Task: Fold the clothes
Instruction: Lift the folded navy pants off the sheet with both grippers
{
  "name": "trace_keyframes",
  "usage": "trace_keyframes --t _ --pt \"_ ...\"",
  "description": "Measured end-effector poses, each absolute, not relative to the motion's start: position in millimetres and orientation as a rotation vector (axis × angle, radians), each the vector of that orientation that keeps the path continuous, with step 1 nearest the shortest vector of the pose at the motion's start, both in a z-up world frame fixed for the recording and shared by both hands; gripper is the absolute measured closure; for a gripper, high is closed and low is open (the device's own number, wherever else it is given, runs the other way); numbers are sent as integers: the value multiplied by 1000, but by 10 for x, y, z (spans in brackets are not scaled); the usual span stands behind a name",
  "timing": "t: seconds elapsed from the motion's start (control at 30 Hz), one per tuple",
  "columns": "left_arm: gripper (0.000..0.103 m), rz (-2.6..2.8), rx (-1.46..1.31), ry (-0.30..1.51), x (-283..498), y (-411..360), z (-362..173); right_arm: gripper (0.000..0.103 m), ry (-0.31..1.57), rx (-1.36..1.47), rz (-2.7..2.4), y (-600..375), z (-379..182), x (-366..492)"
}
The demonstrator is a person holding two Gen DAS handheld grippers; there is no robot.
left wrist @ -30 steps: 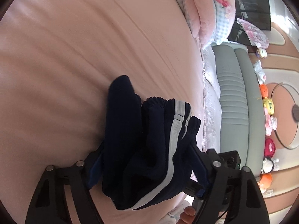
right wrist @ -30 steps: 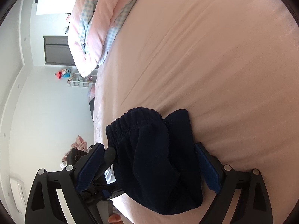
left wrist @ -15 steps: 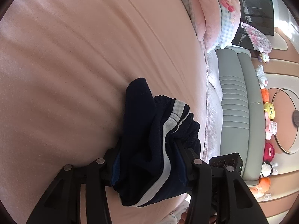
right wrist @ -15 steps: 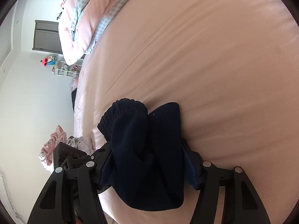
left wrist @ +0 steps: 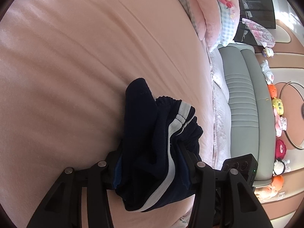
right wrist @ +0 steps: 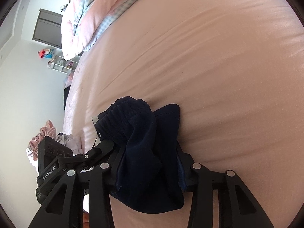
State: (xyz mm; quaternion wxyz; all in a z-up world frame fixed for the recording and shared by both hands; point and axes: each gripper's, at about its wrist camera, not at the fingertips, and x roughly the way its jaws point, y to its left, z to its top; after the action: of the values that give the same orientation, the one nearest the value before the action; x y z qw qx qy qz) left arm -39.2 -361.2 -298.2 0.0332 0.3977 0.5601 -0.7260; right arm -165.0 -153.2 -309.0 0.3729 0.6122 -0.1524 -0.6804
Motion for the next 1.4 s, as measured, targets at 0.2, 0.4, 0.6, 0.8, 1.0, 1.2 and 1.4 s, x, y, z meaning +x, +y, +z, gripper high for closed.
trace_keyframes --t 0.2,0.4,0.6,0.8,1.0,1.2,1.4 --pt "57 -2225 1217 1760 -401 -3646 -2983 63 -309 1574 -1763 -1624 -2982 -1645" --pt "57 -2227 1234 1693 -466 -3585 -2906 63 -233 1568 -1804 -1653 -2912 -1601" --pt "56 -2310 1324 1394 -609 -3391 -2647 63 -105 1522 -1864 -1708 -2792 -1529" --pt "56 -2314 1336 1346 -714 -3299 -2521 64 -55 1475 -1894 -1695 -2658 -1539" --pt "56 -2351 1318 1391 -725 -3202 -2347 64 -47 1410 -1948 -1558 -2400 -1581" --pt "56 -2444 1299 1324 -748 -2968 -1977 64 -97 1340 -2000 -1324 -2057 -1560" --pt "56 -2550 1275 1283 -660 -2651 -1606 64 -138 1258 -2076 -980 -1646 -1455"
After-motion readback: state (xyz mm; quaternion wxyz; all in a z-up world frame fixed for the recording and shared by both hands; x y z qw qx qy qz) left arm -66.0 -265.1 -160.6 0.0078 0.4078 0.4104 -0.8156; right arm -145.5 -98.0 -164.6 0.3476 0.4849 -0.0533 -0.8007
